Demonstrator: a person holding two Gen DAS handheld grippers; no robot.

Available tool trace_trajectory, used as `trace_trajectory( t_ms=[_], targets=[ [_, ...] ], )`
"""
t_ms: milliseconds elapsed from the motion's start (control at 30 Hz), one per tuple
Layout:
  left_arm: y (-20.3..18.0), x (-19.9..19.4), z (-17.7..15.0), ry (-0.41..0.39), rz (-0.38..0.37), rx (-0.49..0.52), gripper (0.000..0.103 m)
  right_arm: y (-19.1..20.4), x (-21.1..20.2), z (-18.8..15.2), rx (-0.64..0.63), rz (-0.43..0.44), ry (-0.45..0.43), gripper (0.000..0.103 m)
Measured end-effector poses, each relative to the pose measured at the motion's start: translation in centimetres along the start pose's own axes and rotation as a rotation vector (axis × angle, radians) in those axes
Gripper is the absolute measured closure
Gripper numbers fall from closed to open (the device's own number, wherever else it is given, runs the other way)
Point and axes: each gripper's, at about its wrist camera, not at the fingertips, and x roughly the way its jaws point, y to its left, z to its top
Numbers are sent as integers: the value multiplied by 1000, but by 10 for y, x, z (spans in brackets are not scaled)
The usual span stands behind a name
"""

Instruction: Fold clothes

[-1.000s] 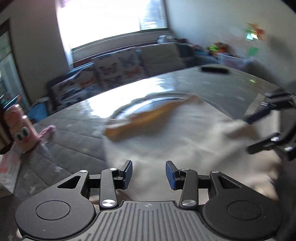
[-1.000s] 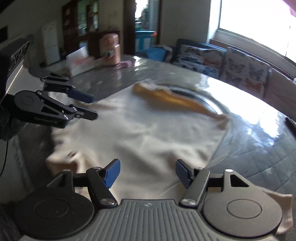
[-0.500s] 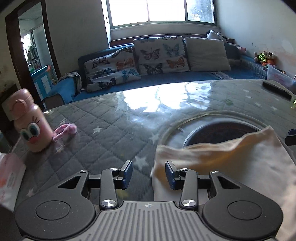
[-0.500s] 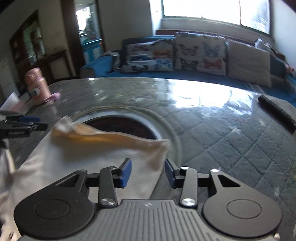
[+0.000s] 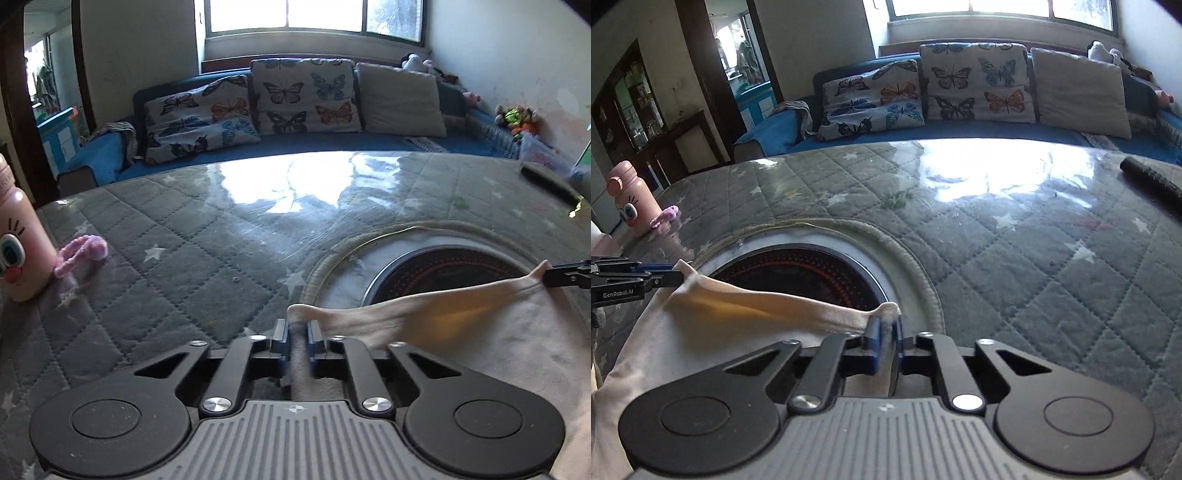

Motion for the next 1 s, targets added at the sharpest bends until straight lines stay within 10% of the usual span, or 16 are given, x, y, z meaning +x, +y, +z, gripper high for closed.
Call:
trace_trajectory(
  t_ms=[533,1000],
  targets=[
    [16,22,39,-92,103,-29,97,12,25,50,-42,-53,-106,98],
    [1,-20,19,-86,91,55,71,30,-2,34,-141,-27,-61,91]
  ],
)
